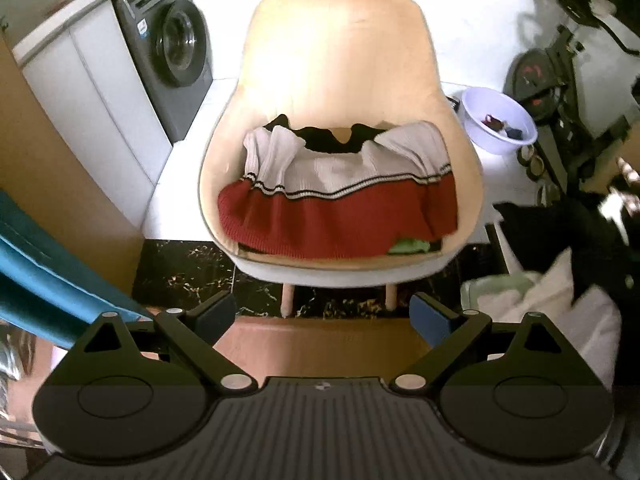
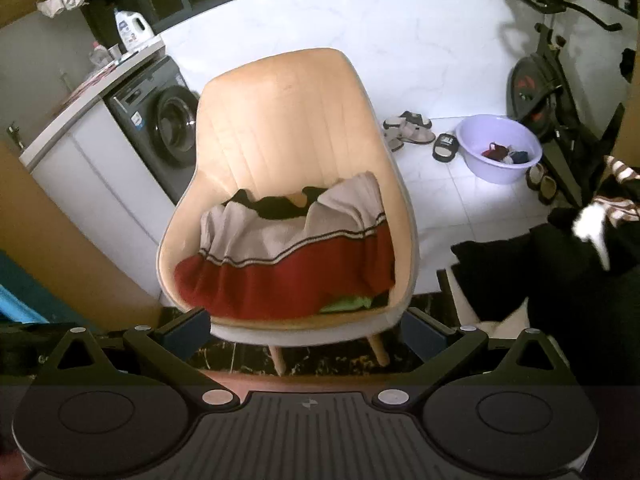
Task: Fold clothes
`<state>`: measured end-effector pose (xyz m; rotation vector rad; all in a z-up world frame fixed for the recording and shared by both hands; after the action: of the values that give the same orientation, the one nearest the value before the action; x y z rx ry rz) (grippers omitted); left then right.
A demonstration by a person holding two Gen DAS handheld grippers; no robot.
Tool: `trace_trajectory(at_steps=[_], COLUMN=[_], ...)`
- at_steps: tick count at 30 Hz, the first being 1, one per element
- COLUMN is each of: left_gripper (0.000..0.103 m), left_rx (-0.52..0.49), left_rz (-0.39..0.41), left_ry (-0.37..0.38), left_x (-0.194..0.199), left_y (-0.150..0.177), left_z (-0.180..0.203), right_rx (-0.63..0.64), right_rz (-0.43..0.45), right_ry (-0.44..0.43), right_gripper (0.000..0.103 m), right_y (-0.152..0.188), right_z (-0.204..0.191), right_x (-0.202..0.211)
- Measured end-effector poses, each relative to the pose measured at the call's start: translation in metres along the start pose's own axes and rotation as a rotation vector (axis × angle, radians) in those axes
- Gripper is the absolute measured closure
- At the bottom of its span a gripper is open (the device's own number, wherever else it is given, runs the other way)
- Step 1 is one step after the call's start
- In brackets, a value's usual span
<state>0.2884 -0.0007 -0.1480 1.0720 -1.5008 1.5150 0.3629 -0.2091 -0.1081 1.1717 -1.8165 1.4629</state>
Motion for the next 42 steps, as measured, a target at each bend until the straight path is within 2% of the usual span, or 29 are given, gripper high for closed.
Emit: trace_trajectory(at_steps=[3,6,9,21,29,34,42], left_gripper=[0.007,0.007,0.007,0.007,0.007,0.007,0.007], left_rx=[-0.015,-0.003,-0.045,-0.122,-0.186,-0.199,-0.179], left_rz=[0.027,0.025,0.032,0.097,0.093,0.077,0.079], left_ry=[-0.031,-0.003,0.004,0.046,0.080,0.087,0.081], left_x=[0.023,0.035,0.046,0.086,0.101,0.105,0.112], left_y=[0.016,0.032,0.051,0.120,0.158,0.167,0.168], left_z=[-0.003,-0.007,-0.013,-0.054,-0.049,-0.041,-0.025], right_rx=[-0.002,-0.011,-0.031,-0.067,-0.073,-0.106,-0.102], right_rz=[0.032,0.068,0.091,0.144,0.153,0.162,0.136], right_ry=[0.006,0.024,0.044,0.170,0.223,0.233,0.228], right_gripper=[0.001,0.001,0.001,0.001,0.001,0.001,0.001], right_y=[0.011,0.026,0.046,0.154,0.215,0.231,0.234], right_z=[-0.005,-0.013,-0.025,-0.094,-0.117,-0.111,-0.093], right_x=[0.025,0.048,0.065,0.112,0.143,0.157,0.162])
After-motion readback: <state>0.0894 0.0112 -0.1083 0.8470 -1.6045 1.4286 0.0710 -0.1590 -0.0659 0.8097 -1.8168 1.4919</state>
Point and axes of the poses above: each gripper's, at about its wrist camera, not at the fingertips, and x roughly against the way its jaws point, z to its right, y to its underside, the point moved 10 cm from there along -x, roughly the way its jaws point, and after that the axes turned 7 degrees about -z, right-handed, at the moved point
